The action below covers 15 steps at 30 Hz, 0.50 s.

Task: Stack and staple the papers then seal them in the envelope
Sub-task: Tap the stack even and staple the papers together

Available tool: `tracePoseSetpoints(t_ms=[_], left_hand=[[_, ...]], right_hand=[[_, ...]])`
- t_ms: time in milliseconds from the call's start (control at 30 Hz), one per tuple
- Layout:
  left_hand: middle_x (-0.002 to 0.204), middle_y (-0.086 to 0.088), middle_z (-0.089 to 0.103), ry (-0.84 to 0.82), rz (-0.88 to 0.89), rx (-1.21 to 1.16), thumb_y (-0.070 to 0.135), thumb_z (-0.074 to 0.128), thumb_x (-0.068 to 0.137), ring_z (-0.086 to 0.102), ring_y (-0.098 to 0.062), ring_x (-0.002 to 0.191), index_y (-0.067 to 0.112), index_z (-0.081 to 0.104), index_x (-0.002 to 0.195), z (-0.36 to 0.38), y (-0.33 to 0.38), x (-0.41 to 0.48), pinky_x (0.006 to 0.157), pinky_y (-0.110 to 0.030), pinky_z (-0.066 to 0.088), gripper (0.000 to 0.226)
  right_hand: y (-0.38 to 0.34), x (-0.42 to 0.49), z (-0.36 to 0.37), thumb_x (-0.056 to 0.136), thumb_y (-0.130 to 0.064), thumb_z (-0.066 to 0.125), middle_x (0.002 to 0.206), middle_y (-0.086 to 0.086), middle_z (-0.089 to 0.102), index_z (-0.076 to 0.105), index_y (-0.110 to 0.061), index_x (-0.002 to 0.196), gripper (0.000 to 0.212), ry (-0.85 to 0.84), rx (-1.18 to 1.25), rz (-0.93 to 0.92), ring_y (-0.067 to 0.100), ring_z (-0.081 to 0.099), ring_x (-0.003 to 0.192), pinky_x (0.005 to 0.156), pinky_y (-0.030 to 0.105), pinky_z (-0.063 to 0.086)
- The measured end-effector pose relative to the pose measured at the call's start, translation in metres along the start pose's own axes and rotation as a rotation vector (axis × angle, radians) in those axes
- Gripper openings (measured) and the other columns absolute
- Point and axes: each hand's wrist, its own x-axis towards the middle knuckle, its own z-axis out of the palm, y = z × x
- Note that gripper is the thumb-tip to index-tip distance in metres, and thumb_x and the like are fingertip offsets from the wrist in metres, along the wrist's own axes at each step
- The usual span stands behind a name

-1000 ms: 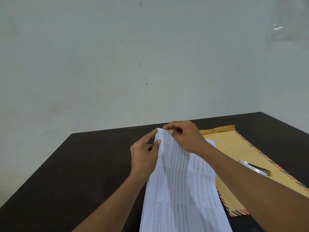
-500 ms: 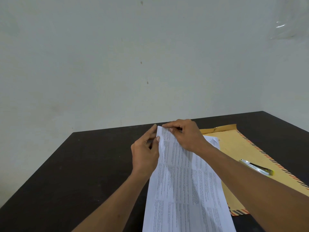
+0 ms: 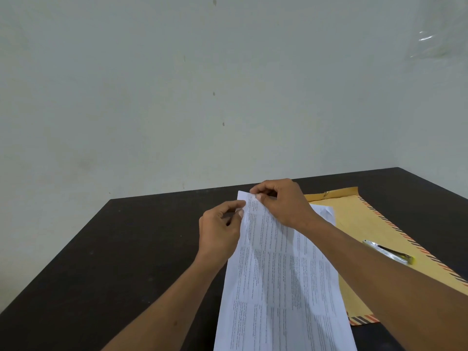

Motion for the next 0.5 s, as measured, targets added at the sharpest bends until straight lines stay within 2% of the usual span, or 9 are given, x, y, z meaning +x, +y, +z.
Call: tracePoseSetpoints(t_ms=[100,233,300,433,500], left_hand=[[0.098,0.014,0.073,0.012,0.0,0.013,0.014,0.07,0.093,0.069,0.004,0.089,0.02,0.074,0.111,0.002,0.001,0.001,0.074,-0.014,0.056,0.02],[0.095,0.017,0.072,-0.009,-0.018,0.008,0.016,0.072,0.091,0.069,0.006,0.085,0.023,0.074,0.11,0.001,0.002,0.002,0.069,-0.012,0.055,0.021],[0.095,0.016,0.071,-0.047,-0.03,0.021,0.017,0.076,0.088,0.07,0.005,0.082,0.023,0.074,0.11,0.0,0.0,0.002,0.067,-0.015,0.057,0.023],[0.107,0.007,0.073,-0.097,-0.058,0.074,0.018,0.076,0.087,0.07,-0.005,0.09,0.022,0.074,0.112,0.001,-0.006,0.003,0.083,-0.027,0.06,0.026],[0.112,0.006,0.072,-0.116,-0.09,0.069,0.016,0.075,0.088,0.069,-0.006,0.097,0.021,0.074,0.114,0.005,-0.008,0.002,0.09,-0.032,0.059,0.026]], right_hand=[[-0.001,0.001,0.0,0.092,-0.012,0.065,0.097,-0.011,0.071,0.076,-0.018,0.104,0.017,-0.007,-0.006,0.004,-0.006,0.061,0.085,0.07,0.0,0.041],[-0.003,0.002,-0.002,0.093,-0.013,0.066,0.093,-0.013,0.069,0.076,-0.019,0.104,0.016,-0.007,-0.007,0.026,-0.003,0.061,0.084,0.069,0.004,0.04],[0.0,0.0,-0.002,0.092,-0.014,0.066,0.091,-0.015,0.067,0.076,-0.02,0.102,0.016,-0.007,-0.014,0.032,-0.005,0.061,0.082,0.067,0.003,0.041],[0.012,-0.01,-0.011,0.091,-0.017,0.067,0.091,-0.016,0.068,0.075,-0.02,0.103,0.014,0.031,-0.039,0.047,-0.012,0.06,0.078,0.067,-0.001,0.041],[0.029,-0.017,-0.028,0.091,-0.024,0.067,0.098,-0.009,0.07,0.071,-0.019,0.107,0.017,0.078,-0.117,0.127,-0.009,0.06,0.078,0.068,0.003,0.042]])
